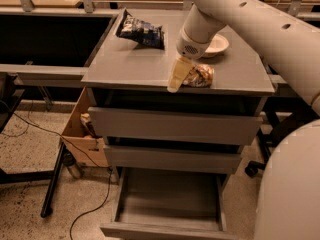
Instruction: Place orange can into bottom drawer
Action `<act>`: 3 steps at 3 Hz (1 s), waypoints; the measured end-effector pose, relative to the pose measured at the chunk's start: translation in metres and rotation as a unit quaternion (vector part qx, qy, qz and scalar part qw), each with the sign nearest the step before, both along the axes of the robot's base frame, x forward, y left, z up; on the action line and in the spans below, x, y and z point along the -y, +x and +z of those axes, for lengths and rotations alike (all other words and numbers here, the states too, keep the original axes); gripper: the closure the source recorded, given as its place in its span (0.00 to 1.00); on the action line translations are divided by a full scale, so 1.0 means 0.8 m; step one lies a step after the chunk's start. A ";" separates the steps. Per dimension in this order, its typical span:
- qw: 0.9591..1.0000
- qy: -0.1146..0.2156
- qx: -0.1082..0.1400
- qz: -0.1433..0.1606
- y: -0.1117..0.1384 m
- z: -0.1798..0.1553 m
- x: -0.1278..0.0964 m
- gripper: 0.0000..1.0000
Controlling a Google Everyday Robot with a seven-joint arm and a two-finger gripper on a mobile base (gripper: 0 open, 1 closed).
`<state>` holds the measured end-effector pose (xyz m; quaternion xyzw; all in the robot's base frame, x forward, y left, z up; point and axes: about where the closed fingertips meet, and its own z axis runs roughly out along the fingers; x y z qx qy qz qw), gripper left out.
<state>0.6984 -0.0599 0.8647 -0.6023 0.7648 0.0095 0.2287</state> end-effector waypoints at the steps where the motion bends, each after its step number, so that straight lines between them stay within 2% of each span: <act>1: 0.999 -0.047 -0.006 -0.010 0.000 -0.012 0.024 0.00; 2: 0.996 -0.084 -0.022 -0.020 -0.003 -0.030 0.051 0.15; 3: 0.993 -0.104 -0.041 -0.036 -0.011 -0.044 0.081 0.38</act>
Offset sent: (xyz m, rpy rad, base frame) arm -0.0062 -0.0703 -0.0371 -0.2597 0.0831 -0.0733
